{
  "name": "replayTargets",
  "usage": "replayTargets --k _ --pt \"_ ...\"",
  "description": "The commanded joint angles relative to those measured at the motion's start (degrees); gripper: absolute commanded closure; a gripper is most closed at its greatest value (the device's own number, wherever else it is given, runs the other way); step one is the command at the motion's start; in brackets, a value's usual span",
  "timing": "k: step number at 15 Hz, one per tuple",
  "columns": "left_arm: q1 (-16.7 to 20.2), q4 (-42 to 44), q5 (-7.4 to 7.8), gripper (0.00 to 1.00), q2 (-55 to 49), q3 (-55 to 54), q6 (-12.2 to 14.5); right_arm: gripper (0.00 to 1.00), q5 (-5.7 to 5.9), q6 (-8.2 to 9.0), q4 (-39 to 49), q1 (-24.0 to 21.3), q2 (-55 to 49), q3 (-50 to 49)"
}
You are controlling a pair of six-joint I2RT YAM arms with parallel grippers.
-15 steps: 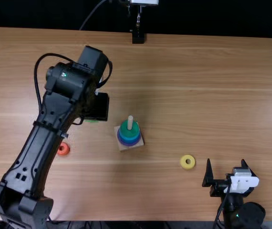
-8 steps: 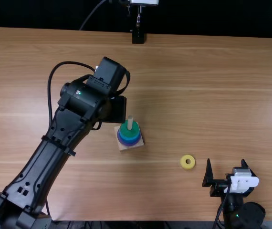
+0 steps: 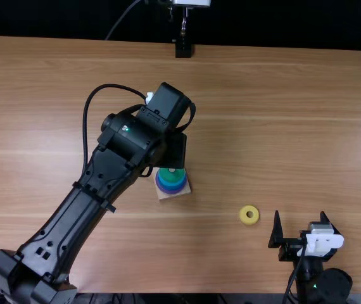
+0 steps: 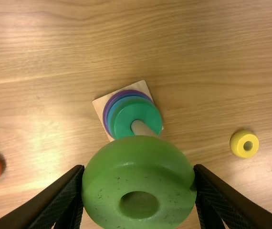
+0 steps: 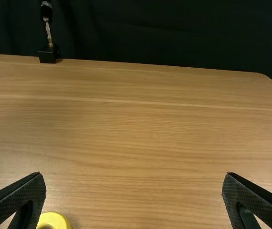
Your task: Build the Hanoi tower: stack the rings onto the peg from bottom to top in this color order: purple, dark blue, light blue, dark green, light green, yellow, orange.
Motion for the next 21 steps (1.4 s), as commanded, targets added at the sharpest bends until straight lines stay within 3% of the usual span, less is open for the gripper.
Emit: replayTargets --k 1,11,12,13,14,15,16,21 --pt "-1.07 -0.01 -0.02 0.94 2.11 2.48 -1.21 0.0 -0.34 0.06 -4.29 -0.41 -0.73 -3.66" --pt "-1.51 -0.12 0.19 0.93 6.59 3.01 -1.21 0.0 -0.34 0.06 -4.29 -0.41 -0.73 -3.66" --pt "-1.51 -0.01 0.3 0.87 6.68 3.01 -1.21 0.0 -0.34 0.06 -4.29 -0.41 -0.73 -3.66" --pt "-1.42 0.2 0.3 0.72 6.77 3.01 -1.21 0.0 -0.34 0.06 -4.29 -0.41 -0.73 -3.66" --pt "-1.42 0.31 0.19 0.45 6.85 3.01 -1.21 0.0 -0.34 0.06 -4.29 -0.41 -0.73 -3.66" --pt "-1.42 -0.12 0.4 0.08 6.85 3.01 -1.11 0.0 -0.34 0.06 -4.29 -0.41 -0.73 -3.66" --pt "-1.33 -0.22 0.51 0.0 6.85 3.01 -1.11 0.0 -0.34 0.06 -4.29 -0.41 -0.73 -3.66" --pt "-0.19 0.52 0.4 0.0 5.98 3.01 -1.0 0.0 -0.34 0.06 -4.29 -0.41 -0.73 -3.66"
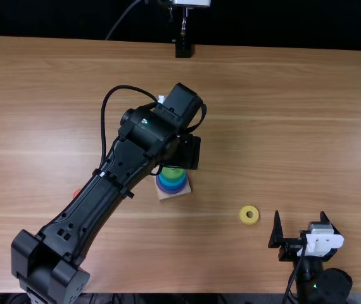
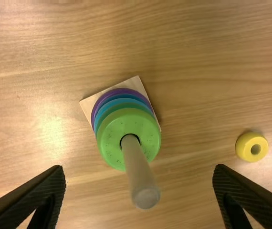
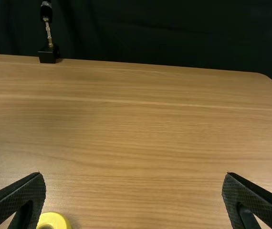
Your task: Build the Hanoi tower: stack the rings onto the peg from bottom to top in this color order: purple, dark blue, light blue, dark green, light green, yellow, orange.
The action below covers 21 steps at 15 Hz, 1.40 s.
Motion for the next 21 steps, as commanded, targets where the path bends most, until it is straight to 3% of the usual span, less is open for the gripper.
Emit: replayTargets --k 1,3,5,8,11,14,18,21 --pt "1.46 0.46 -0.38 0.0 0.18 1.48 -0.09 0.0 -0.34 0.04 -4.26 -0.41 -0.73 -3.66" --pt "4.88 0.88 -0.28 0.0 -2.54 1.22 0.13 0.0 -0.34 0.04 -4.26 -0.41 -0.73 -3.66" --pt "8.31 6.68 -0.28 0.0 -4.3 0.78 0.86 0.0 -0.34 0.04 -4.26 -0.41 -0.73 -3.66" --pt "13.15 12.38 -0.28 0.0 -9.92 -4.23 7.72 0.0 -0.34 0.04 -4.26 -0.41 -0.73 -3.66" --pt "18.86 15.96 -0.17 0.0 -17.57 -15.66 11.83 0.0 -0.34 0.04 -4.26 -0.41 -0.73 -3.66" --pt "24.57 33.58 0.25 0.0 -28.03 -32.8 16.79 0.0 -0.34 0.04 -4.26 -0.41 -0.73 -3.66" --pt "28.88 52.56 0.67 0.0 -43.67 -53.36 22.7 0.0 -0.34 0.04 -4.26 -0.41 -0.73 -3.66" --pt "30.11 58.47 0.67 0.0 -56.42 -67.08 23.12 0.0 -0.34 0.04 -4.26 -0.41 -0.73 -3.66"
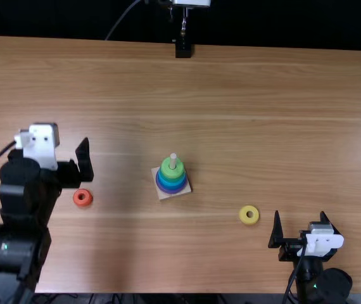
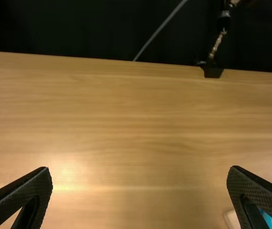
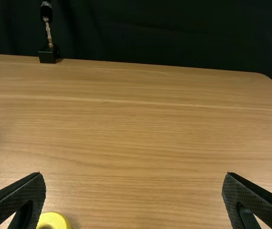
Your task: Build the Hanoi tower: stack the rings onto the peg from bottom to top in this color order: purple, dark blue, light blue, dark green, light green, yellow, orange.
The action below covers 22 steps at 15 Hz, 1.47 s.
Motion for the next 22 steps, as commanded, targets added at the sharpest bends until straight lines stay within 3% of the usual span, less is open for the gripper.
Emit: replayTargets --k 1,10,19,22 --pt "0.25 0.43 0.63 0.0 -4.94 -5.13 1.59 0.0 -0.31 0.06 -4.29 -0.41 -0.73 -3.66" --pt "0.16 4.54 0.1 0.0 -44.67 -37.21 1.69 0.0 -0.31 0.06 -4.29 -0.41 -0.73 -3.66" --pt "0.25 3.91 -0.32 0.0 -55.48 -45.74 1.59 0.0 -0.31 0.06 -4.29 -0.41 -0.73 -3.66" --pt "0.95 -1.26 -0.32 0.0 -56.27 -45.74 1.48 0.0 -0.31 0.06 -4.29 -0.41 -0.73 -3.66"
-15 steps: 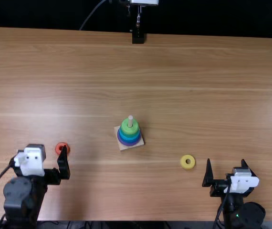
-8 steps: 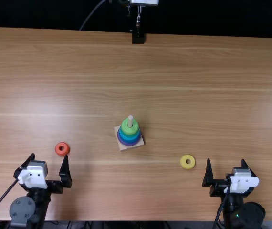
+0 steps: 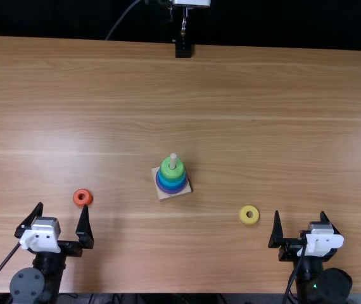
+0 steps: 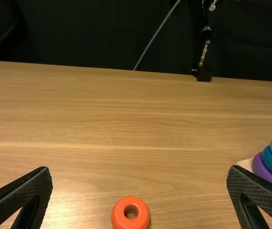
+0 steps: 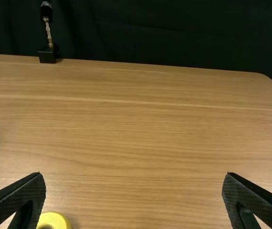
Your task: Build the Hanoi tower: stack the rings onto the peg from bottom to top in this color order: purple, dark blue, light blue, dark green, light green, yellow, orange.
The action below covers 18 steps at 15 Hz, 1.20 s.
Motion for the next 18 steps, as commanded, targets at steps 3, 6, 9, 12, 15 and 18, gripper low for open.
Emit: replayTargets --k 3,6,9,12,15,18 --pt "0.6 -7.24 -0.1 0.0 -0.69 -2.66 0.19 0.0 -0.31 0.06 -4.29 -0.41 -0.73 -3.66" --pt "0.78 -19.16 0.64 0.0 -0.69 -2.66 0.5 0.0 -0.31 0.06 -4.29 -0.41 -0.73 -3.66" --pt "0.78 -20.63 0.64 0.0 -0.69 -2.66 0.4 0.0 -0.31 0.06 -4.29 -0.41 -0.73 -3.66" --pt "0.78 -20.63 0.64 0.0 -0.69 -2.66 0.4 0.0 -0.31 0.06 -4.29 -0.41 -0.73 -3.66" --pt "0.78 -20.63 0.64 0.0 -0.69 -2.66 0.4 0.0 -0.31 0.06 -4.29 -0.41 -0.73 -3.66" --pt "0.69 -20.63 0.64 0.0 -0.69 -2.66 0.4 0.0 -0.31 0.06 -4.29 -0.41 -0.73 -3.66"
